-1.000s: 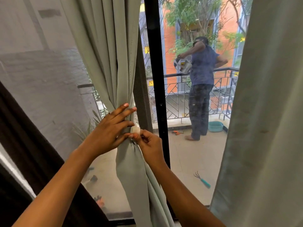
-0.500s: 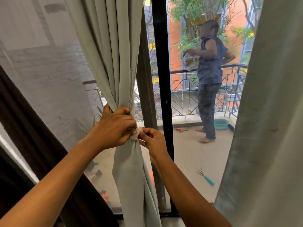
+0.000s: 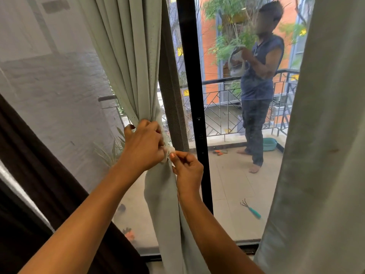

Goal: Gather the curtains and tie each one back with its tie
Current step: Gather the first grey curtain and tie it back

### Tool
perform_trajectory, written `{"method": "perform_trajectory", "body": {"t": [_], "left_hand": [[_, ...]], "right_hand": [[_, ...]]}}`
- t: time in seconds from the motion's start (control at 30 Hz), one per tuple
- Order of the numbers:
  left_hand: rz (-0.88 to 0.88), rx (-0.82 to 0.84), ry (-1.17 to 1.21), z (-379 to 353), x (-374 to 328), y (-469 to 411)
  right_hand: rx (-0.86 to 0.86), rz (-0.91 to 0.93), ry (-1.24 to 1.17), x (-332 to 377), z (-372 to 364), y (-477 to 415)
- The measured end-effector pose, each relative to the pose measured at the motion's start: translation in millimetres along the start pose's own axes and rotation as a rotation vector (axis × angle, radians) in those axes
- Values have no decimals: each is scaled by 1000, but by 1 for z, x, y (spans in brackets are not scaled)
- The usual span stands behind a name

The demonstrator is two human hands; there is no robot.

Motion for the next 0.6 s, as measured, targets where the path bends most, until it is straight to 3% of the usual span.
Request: {"method": "perform_trajectory", "body": {"t": [0.13,0.27,0.47,0.6], "left_hand": [[61,75,12,9,6,-11],[71,161,-198,12,2,-23],[99,121,-214,10,-12,-27],[136,94,-136,7,-6,-30]], "right_hand": [[0,148,75,8,-5,5],[-17,302,145,16,-12,11],[-57,484,297,27,-17,13],[-50,476,316,20,-22,7]]}}
Point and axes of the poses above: each hand's wrist, its own y-axis away from the middle knuckle, its own z-axis out of the back of the hand, x = y × z, the point moved 10 cm from there along -y, towards the middle knuckle, and after that the axes turned 14 degrees about -y, right-handed, at the moved point
